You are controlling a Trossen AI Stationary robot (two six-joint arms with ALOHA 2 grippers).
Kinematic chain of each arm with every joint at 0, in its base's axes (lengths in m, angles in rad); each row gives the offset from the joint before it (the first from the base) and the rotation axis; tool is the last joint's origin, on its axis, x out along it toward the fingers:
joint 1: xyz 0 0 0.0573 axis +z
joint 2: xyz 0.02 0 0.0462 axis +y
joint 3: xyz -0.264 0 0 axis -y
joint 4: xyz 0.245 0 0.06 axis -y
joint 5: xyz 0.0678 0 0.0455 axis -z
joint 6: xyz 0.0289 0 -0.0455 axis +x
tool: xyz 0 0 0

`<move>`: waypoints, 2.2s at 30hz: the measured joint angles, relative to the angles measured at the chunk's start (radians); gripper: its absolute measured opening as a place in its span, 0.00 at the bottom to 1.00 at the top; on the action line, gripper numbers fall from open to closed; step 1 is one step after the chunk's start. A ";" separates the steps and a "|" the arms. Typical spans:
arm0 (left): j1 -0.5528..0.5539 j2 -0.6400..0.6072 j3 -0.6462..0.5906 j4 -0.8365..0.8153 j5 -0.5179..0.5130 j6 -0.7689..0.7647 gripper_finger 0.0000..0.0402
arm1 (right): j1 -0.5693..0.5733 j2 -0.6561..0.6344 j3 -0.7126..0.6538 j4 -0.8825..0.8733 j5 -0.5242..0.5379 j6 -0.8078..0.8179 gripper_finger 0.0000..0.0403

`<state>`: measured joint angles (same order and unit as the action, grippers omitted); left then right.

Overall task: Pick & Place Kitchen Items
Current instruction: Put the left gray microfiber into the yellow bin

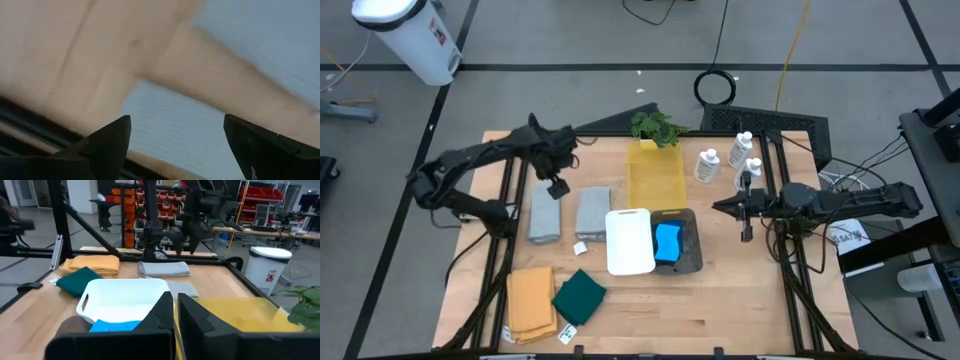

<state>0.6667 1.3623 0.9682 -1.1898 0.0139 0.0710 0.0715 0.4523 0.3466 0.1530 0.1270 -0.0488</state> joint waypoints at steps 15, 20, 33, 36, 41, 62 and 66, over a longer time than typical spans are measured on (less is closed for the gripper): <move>0.125 0.000 -0.129 -0.041 0.042 0.030 0.67 | 0.000 0.032 0.000 -0.007 -0.001 0.048 0.00; 0.051 -0.001 -0.138 -0.034 0.006 -0.102 0.38 | 0.000 0.032 0.000 -0.005 0.000 0.047 0.00; 0.000 -0.001 -0.242 -0.024 0.013 -0.402 0.01 | 0.000 0.032 0.000 0.001 0.001 0.045 0.00; -0.023 -0.001 -0.284 0.028 0.023 -0.440 0.02 | 0.000 0.032 0.000 0.001 0.001 0.045 0.00; -0.039 -0.001 -0.339 0.160 0.049 -0.465 0.01 | 0.000 0.032 0.000 0.001 0.001 0.045 0.00; -0.067 0.000 -0.221 0.415 0.177 -0.281 0.04 | 0.000 0.031 0.000 0.031 0.002 0.037 0.00; -0.067 0.000 -0.086 0.299 0.052 -0.206 0.18 | 0.000 0.031 0.000 0.031 0.002 0.035 0.00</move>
<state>0.5999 1.3621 0.8817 -0.8912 0.0660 -0.1355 0.0719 0.4835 0.3466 0.1840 0.1287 -0.0137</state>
